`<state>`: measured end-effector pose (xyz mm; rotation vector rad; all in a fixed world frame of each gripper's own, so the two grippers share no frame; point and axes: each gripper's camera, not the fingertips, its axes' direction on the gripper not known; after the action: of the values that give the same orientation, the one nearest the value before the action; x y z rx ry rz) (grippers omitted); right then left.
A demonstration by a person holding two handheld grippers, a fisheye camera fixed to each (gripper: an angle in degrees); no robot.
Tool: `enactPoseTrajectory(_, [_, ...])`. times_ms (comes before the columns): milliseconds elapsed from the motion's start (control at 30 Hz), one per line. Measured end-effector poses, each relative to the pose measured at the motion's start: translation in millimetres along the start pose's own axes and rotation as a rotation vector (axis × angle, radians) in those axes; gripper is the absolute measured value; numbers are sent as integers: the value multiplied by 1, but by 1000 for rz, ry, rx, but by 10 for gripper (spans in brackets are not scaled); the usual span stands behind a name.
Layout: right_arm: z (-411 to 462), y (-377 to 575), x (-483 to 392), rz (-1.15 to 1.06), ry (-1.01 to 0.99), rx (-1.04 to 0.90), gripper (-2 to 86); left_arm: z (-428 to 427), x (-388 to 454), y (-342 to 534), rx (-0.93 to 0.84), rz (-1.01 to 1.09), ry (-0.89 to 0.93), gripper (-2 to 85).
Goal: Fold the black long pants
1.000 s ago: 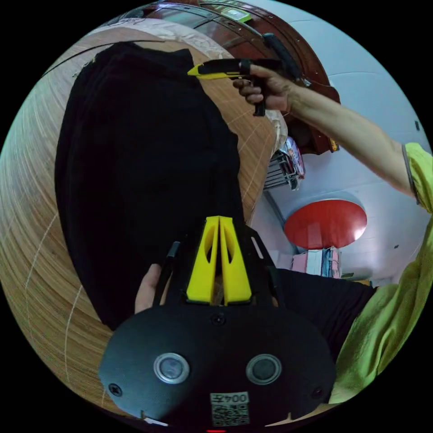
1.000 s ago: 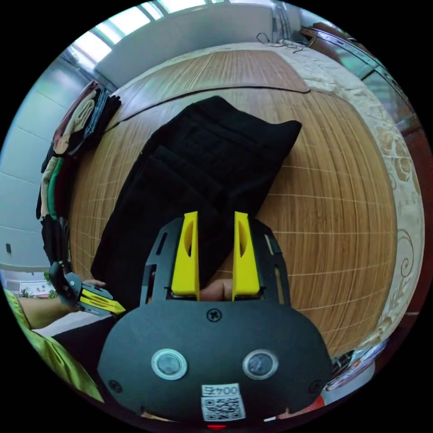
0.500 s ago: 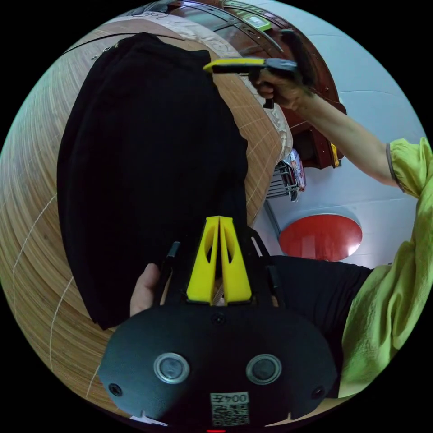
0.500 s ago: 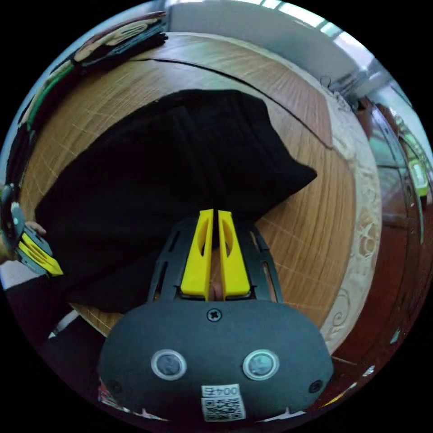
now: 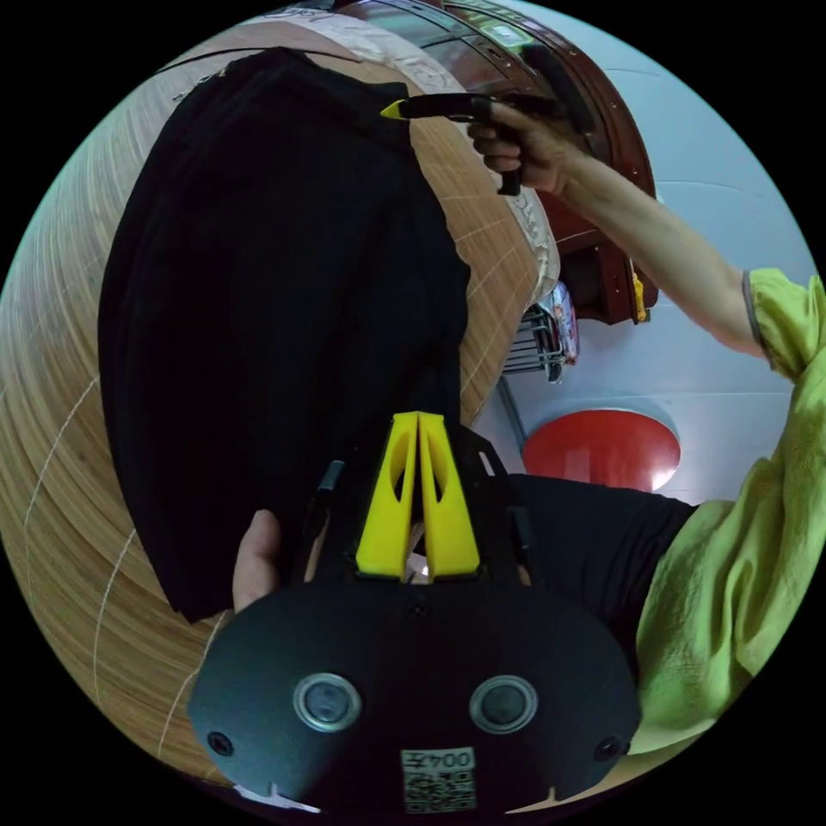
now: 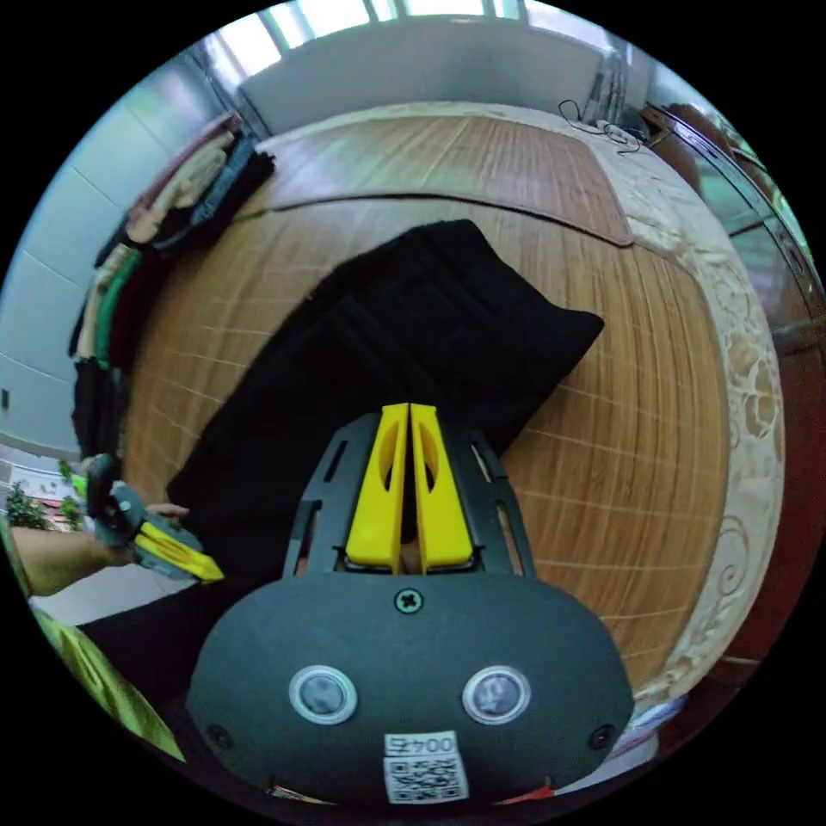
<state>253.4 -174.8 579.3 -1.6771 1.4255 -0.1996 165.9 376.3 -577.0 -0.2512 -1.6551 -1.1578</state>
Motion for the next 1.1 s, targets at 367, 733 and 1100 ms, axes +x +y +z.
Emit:
enactPoseTrajectory(367, [-59,210,-137,280,-577,25,91,-84,-43,92,123,-264,-113,6])
enactPoseTrajectory(733, [-62,216,-222,426,-427,48,99,-96,-67,73,-17,-97,-203,81])
enactPoseTrajectory(1100, [-53,167,-485,-15,-5,50,122,-114,-107,73,86,-222,-39,91])
